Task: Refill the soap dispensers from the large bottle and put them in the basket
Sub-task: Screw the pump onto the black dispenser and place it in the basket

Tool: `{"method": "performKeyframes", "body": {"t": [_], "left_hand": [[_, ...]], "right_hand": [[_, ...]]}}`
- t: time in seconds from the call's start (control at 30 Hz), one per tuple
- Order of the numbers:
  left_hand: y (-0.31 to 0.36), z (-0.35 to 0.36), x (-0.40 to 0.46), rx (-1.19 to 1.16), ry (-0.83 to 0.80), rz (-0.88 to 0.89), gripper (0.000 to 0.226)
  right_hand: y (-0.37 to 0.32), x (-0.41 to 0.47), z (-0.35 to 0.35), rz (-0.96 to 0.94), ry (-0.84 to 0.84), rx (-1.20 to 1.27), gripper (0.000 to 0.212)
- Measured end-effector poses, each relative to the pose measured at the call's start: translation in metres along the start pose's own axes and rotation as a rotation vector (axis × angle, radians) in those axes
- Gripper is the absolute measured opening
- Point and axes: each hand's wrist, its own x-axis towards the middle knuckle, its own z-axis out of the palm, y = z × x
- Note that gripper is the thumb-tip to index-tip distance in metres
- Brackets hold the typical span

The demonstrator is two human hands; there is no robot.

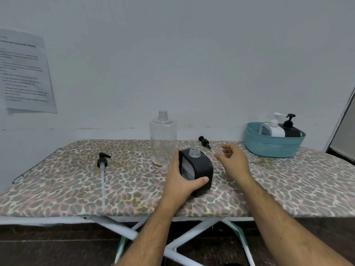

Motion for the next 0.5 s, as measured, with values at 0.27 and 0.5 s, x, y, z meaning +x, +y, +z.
{"method": "performKeyframes", "body": {"t": [0.27, 0.5], "left_hand": [[-0.006, 0.026, 0.033, -0.005, -0.026, 0.045, 0.092], [-0.02, 0.028, 0.046, -0.07, -0.058, -0.009, 0.106]], "right_hand": [[0.003, 0.048, 0.008, -0.059, -0.062, -0.135, 0.037], [0.009, 0.103, 0.027, -0.027, -0.156, -0.161, 0.048]]}}
